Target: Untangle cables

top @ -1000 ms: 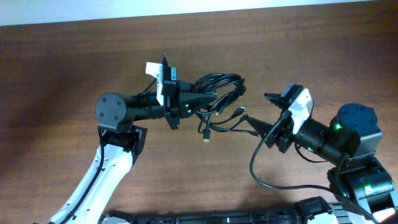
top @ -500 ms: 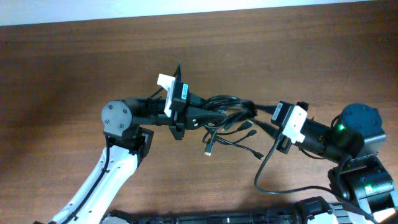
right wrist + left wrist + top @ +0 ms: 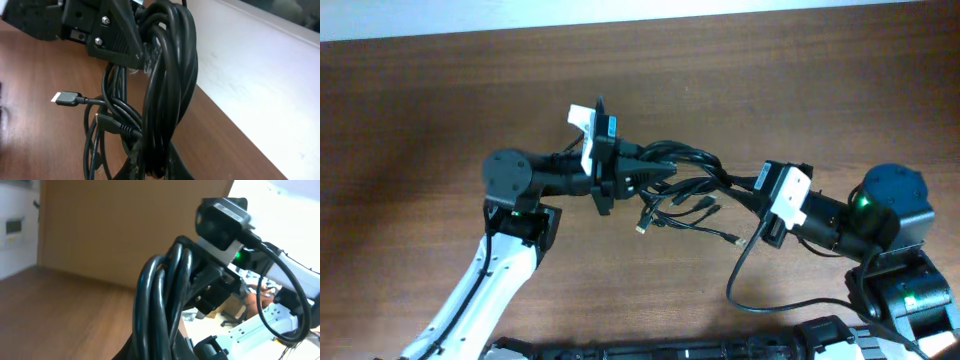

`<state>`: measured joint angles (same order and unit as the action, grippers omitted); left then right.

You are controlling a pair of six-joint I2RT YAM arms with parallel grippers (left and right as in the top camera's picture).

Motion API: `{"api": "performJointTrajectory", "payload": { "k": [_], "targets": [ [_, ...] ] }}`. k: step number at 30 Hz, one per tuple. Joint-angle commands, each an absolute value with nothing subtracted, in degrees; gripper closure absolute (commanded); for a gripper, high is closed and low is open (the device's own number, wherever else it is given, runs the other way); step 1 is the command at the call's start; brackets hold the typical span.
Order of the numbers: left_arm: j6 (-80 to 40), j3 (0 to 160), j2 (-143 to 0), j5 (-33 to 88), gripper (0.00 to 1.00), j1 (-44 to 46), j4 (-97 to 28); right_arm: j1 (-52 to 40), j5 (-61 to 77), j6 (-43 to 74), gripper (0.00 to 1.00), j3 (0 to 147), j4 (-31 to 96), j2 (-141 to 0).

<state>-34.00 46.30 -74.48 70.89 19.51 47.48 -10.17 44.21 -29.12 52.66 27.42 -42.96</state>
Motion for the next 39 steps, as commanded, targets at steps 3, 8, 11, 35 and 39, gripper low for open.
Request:
{"api": "performJointTrajectory", "payload": {
  "k": [3, 8, 11, 35, 39],
  "targets": [
    [-34.2, 47.2, -74.0, 63.1, 1.00, 16.4, 41.0, -10.1, 35.3, -30.0, 0.96, 53.1, 27.6, -42.1],
    [-34.2, 47.2, -74.0, 63.4, 1.00, 16.5, 39.7, -10.1, 32.7, -29.8, 0.96, 53.1, 23.7, -42.1],
    [-34.2, 47.2, -74.0, 66.1, 1.00, 16.5, 39.8, -10.1, 26.0, -20.7, 0.96, 53.1, 21.2, -42.1],
    [-14.4, 47.2, -74.0, 75.4, 1.00, 20.5, 50.5, -10.1, 24.1, -18.4, 0.27, 53.1, 28.4, -42.1],
    [-12.2, 47.1, -74.0, 75.9, 1.00, 20.5, 50.3, -10.1, 22.0, -18.4, 0.26, 53.1, 26.3, -41.6]
  ]
}}
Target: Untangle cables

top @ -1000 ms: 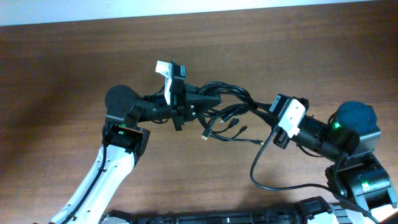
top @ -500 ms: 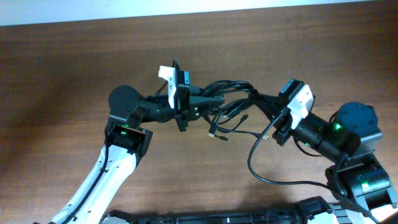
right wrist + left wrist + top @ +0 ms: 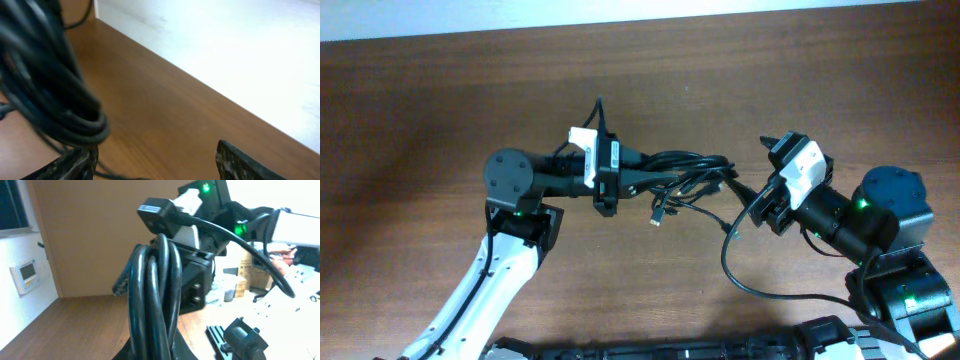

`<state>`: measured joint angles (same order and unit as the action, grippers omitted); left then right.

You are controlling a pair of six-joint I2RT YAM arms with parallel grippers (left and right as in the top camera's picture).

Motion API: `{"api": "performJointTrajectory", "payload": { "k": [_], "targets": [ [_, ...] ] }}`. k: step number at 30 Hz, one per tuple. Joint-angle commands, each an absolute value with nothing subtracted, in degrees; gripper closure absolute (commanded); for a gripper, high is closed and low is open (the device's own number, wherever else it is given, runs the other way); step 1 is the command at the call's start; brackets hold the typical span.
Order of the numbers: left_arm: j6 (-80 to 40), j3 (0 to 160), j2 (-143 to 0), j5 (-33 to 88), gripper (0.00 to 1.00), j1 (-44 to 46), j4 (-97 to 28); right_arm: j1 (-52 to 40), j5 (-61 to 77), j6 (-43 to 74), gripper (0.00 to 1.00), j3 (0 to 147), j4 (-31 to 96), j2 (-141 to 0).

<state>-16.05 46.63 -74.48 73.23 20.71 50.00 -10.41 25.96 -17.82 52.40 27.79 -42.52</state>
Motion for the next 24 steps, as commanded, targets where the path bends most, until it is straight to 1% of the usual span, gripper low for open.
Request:
{"api": "performJointTrajectory", "payload": {
  "k": [1, 6, 7, 10, 16, 19, 24],
  "targets": [
    [-11.1, 47.1, -74.0, 75.9, 1.00, 20.5, 50.3, -10.1, 22.0, -18.4, 0.26, 53.1, 25.4, -41.3],
    [-10.4, 47.1, -74.4, 75.7, 1.00, 18.9, 48.7, -10.1, 21.4, -19.3, 0.26, 53.2, 24.2, -37.6],
    [-10.4, 47.1, -74.4, 75.7, 1.00, 18.5, 47.9, -10.1, 20.2, -19.3, 0.24, 53.2, 24.2, -37.0],
    [-10.4, 47.1, -74.4, 75.7, 1.00, 18.6, 47.7, -10.1, 18.9, -19.3, 0.23, 53.2, 23.9, -36.4],
    [-10.4, 47.1, -74.4, 75.7, 1.00, 20.4, 47.7, -10.1, 25.3, -19.3, 0.24, 53.2, 22.6, -36.4],
    [-10.4, 47.1, -74.4, 75.7, 1.00, 20.6, 47.7, -10.1, 31.3, -19.3, 0.24, 53.1, 22.1, -36.4],
    [-10.4, 47.1, -74.4, 75.7, 1.00, 23.1, 47.7, -10.1, 31.3, -19.3, 0.24, 53.1, 22.0, -36.4]
  ]
}}
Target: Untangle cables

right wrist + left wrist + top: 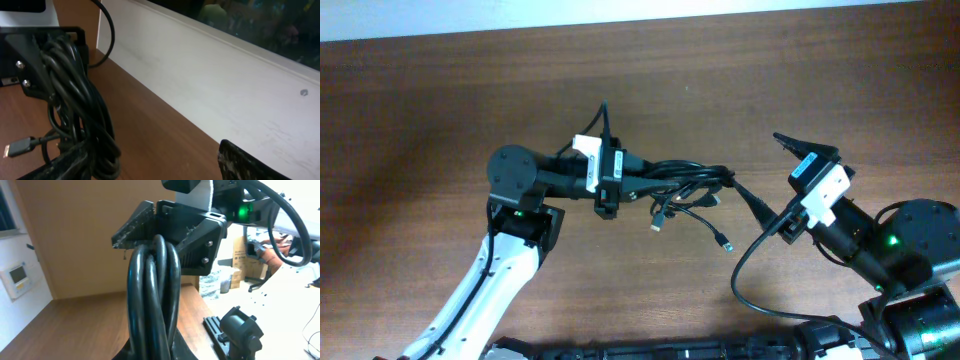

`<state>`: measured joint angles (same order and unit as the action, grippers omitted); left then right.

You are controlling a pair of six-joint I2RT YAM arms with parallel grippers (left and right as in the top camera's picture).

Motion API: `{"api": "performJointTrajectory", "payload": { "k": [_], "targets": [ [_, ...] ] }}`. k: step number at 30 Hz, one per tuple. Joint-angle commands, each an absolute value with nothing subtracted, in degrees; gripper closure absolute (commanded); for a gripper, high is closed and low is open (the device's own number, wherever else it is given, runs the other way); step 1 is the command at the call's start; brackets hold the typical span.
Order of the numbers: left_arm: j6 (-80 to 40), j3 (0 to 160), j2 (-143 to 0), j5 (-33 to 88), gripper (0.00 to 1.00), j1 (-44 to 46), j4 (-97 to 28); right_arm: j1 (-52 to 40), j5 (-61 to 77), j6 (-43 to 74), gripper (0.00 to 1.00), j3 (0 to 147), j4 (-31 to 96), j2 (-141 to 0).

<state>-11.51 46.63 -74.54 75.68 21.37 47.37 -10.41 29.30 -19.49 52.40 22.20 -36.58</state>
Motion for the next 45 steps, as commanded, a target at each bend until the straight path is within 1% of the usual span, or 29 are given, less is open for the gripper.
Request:
{"api": "performJointTrajectory", "payload": {
  "k": [1, 5, 9, 15, 18, 22, 26, 28, 32, 35, 38, 45],
  "targets": [
    [-10.4, 47.1, -74.4, 75.7, 1.00, 23.6, 47.7, -10.1, 31.3, -19.3, 0.23, 53.1, 22.0, -36.4],
    [-10.4, 47.1, -74.4, 75.8, 1.00, 26.0, 47.7, -10.1, 30.7, -19.3, 0.23, 53.1, 22.0, -36.4],
    [-10.4, 47.1, -74.4, 78.4, 1.00, 26.9, 47.7, -10.1, 26.3, -19.3, 0.23, 53.1, 20.9, -36.4],
    [-10.4, 47.1, -74.4, 79.4, 1.00, 29.3, 47.7, -10.1, 25.9, -19.3, 0.23, 53.1, 16.4, -36.4],
    [-10.4, 47.1, -74.4, 79.4, 1.00, 30.9, 47.7, -10.1, 26.5, -19.2, 0.23, 53.1, 16.4, -36.4],
    [-10.4, 47.1, -74.4, 80.0, 1.00, 31.5, 47.7, -10.1, 26.5, -19.2, 0.23, 53.1, 16.1, -36.4],
    [-10.4, 47.1, -74.4, 82.4, 1.00, 31.5, 47.7, -10.1, 25.4, -19.3, 0.22, 53.1, 10.4, -36.4],
    [-10.4, 47.1, -74.4, 82.9, 1.00, 31.5, 47.7, -10.1, 22.4, -19.3, 0.22, 53.1, 8.5, -36.4],
    [-10.4, 47.1, -74.4, 83.2, 1.00, 31.5, 47.7, -10.1, 21.8, -19.3, 0.22, 53.1, 8.4, -36.4],
    [-10.4, 47.1, -74.4, 82.9, 1.00, 31.2, 47.7, -10.1, 20.4, -19.3, 0.23, 53.1, 9.4, -36.4],
    [-10.7, 47.1, -74.3, 82.5, 1.00, 28.8, 47.8, -10.1, 14.3, -19.3, 0.22, 53.1, 14.5, -36.4],
    [-11.3, 47.1, -74.3, 80.9, 1.00, 24.6, 47.7, -10.1, 13.1, -19.3, 0.22, 53.1, 24.3, -36.4]
  ]
}}
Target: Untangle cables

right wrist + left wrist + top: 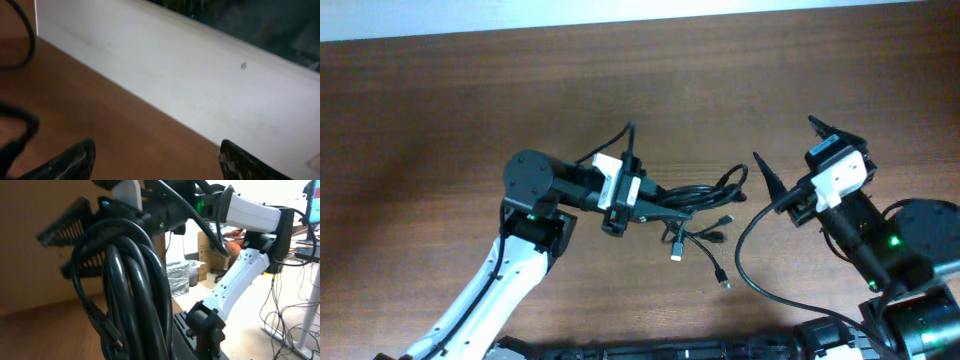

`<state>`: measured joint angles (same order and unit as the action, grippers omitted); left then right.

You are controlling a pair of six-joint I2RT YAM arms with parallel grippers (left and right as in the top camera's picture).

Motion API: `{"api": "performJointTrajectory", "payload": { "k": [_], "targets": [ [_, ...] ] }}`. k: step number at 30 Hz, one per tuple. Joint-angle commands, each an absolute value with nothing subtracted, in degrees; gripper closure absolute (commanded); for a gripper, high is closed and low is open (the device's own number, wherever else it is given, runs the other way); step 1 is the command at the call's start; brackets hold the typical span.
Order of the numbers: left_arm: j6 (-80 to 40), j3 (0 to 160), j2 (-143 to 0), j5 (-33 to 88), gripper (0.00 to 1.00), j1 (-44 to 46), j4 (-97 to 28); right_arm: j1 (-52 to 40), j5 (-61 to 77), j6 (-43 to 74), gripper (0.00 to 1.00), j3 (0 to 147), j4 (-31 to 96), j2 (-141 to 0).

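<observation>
The tangled bundle of black cables (692,200) hangs over the middle of the table, with my left gripper (638,197) shut on its left end. In the left wrist view the thick loops (131,287) fill the frame and hide the fingers of the left gripper (145,352). Thin loose ends with small plugs (676,252) dangle below the bundle. My right gripper (792,152) stands open to the right of the bundle, apart from it. In the right wrist view the right gripper (157,161) has only table between its fingertips (75,160).
The brown wooden table (440,100) runs to a white edge strip (165,65) at the back. A black lead of the right arm (745,262) loops over the table below the right gripper.
My left gripper has shifted to the right and nearer, still holding the bundle, which now dangles lower. The open right gripper has drawn back and turned away from the cables.
At first both grippers held the bundle, one at each end. Then the right gripper was open beside the bundle's right end. After that it stood farther right, still open. Now only the left gripper holds the cables, with loose ends hanging free.
</observation>
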<state>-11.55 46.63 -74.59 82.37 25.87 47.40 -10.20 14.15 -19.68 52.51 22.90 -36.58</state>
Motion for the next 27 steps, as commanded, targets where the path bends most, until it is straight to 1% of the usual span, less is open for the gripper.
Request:
{"api": "performJointTrajectory", "payload": {
  "k": [1, 5, 7, 11, 13, 18, 23, 27],
  "targets": [
    [-11.3, 47.1, -74.3, 80.3, 1.00, 24.4, 47.7, -10.1, 14.7, -19.3, 0.21, 53.1, 25.2, -36.4],
    [-11.2, 47.1, -74.3, 78.6, 1.00, 24.6, 47.8, -10.1, 28.9, -19.3, 0.20, 53.1, 25.6, -36.4],
    [-11.2, 47.1, -74.3, 78.3, 1.00, 24.6, 47.7, -10.1, 33.4, -19.3, 0.19, 53.1, 25.6, -36.5],
    [-11.2, 47.1, -74.3, 78.1, 1.00, 26.5, 49.5, -10.1, 35.0, -19.2, 0.20, 53.1, 28.3, -37.8],
    [-11.2, 47.1, -74.3, 77.5, 1.00, 27.2, 49.7, -10.1, 38.5, -19.2, 0.21, 53.1, 28.6, -38.7],
    [-11.2, 47.1, -74.3, 77.1, 1.00, 28.5, 49.6, -10.1, 39.2, -19.3, 0.21, 53.1, 27.6, -39.3],
    [-11.1, 47.1, -74.3, 77.1, 1.00, 31.7, 49.7, -10.1, 39.2, -19.2, 0.21, 53.1, 21.3, -39.3],
    [-11.0, 47.1, -74.4, 77.1, 1.00, 31.7, 49.7, -10.1, 34.9, -19.2, 0.21, 53.1, 21.2, -39.3]
  ]
}}
